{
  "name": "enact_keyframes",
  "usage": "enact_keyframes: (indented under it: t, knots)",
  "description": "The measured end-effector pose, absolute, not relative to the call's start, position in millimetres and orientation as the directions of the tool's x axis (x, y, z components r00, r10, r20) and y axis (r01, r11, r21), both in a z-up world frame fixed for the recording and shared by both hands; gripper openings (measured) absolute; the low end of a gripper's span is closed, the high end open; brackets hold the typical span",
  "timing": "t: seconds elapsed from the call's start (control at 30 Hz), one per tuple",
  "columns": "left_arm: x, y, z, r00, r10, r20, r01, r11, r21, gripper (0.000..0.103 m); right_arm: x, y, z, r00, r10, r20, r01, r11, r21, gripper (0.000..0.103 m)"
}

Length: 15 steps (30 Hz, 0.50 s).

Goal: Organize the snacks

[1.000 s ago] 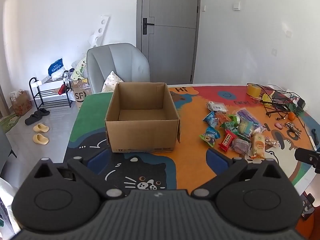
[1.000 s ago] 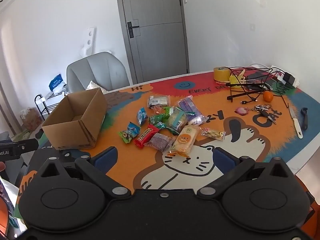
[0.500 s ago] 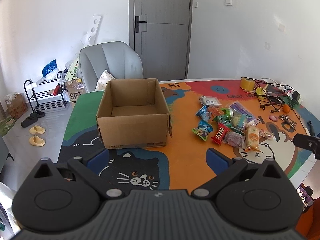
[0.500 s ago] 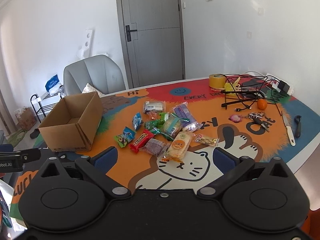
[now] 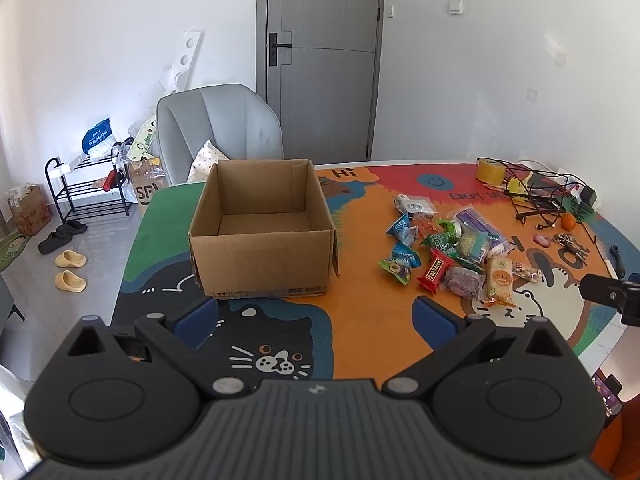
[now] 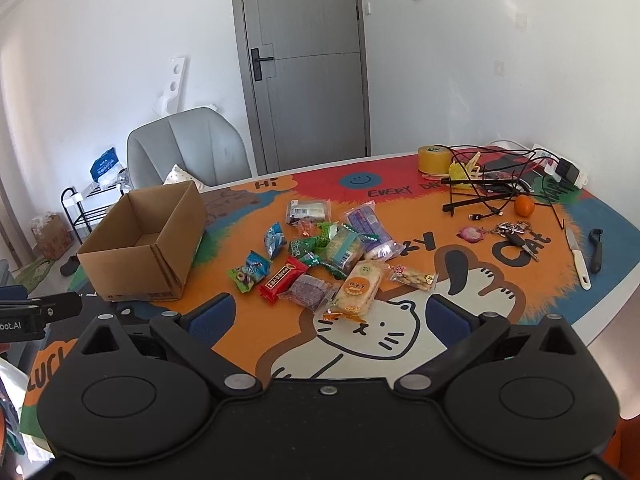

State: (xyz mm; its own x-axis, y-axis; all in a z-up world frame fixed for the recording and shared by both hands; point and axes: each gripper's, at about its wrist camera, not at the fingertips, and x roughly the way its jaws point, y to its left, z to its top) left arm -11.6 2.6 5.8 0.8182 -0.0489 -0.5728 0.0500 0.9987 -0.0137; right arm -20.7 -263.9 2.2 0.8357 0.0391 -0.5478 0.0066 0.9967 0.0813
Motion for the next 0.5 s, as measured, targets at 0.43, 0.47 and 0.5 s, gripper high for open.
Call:
enact_keyframes:
  t: [0.43, 0.47, 0.5]
  knots:
    - [-9.6, 4.9, 5.0, 0.815, -0.049, -0.577, 0.048, 0.999, -0.018, 0.103, -19.6, -261.5, 1.4, 0.83, 0.036, -0.556, 0.003, 0.998, 0.07, 0.103]
    - [-9.3, 5.1, 5.0, 0.815, -0.05, -0.577, 0.048, 0.999, -0.019, 0.103, -19.8, -261.1, 1.3, 0.831, 0.035, -0.555, 0.004, 0.998, 0.069, 0.103]
    - [-9.2, 5.3, 5.0, 0.815, -0.05, -0.577, 0.048, 0.999, -0.019, 0.103, -19.6, -260.8, 1.4, 0.832, 0.032, -0.554, 0.006, 0.998, 0.067, 0.103]
